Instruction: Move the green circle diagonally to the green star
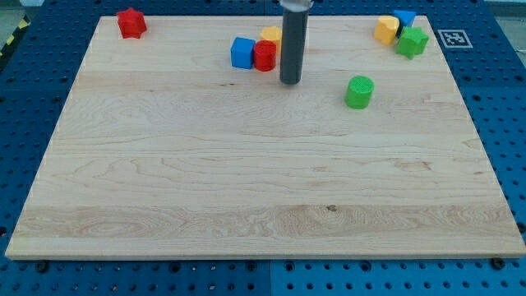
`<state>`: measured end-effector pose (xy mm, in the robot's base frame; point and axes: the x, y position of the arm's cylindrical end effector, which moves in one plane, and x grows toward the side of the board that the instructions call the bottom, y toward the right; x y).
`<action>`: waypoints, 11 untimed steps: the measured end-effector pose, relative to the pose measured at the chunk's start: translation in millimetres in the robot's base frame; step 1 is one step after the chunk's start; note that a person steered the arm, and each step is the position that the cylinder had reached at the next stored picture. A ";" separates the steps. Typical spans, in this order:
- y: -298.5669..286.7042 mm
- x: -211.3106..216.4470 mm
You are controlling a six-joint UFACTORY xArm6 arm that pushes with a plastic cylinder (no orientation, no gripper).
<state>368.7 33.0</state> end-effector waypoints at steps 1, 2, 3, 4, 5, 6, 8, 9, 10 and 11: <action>32.6 15.2; 76.5 17.0; 105.1 17.1; 113.9 43.2; 132.3 56.5; 152.9 55.8; 156.9 41.9; 138.3 43.1; 123.1 43.5; 125.3 39.4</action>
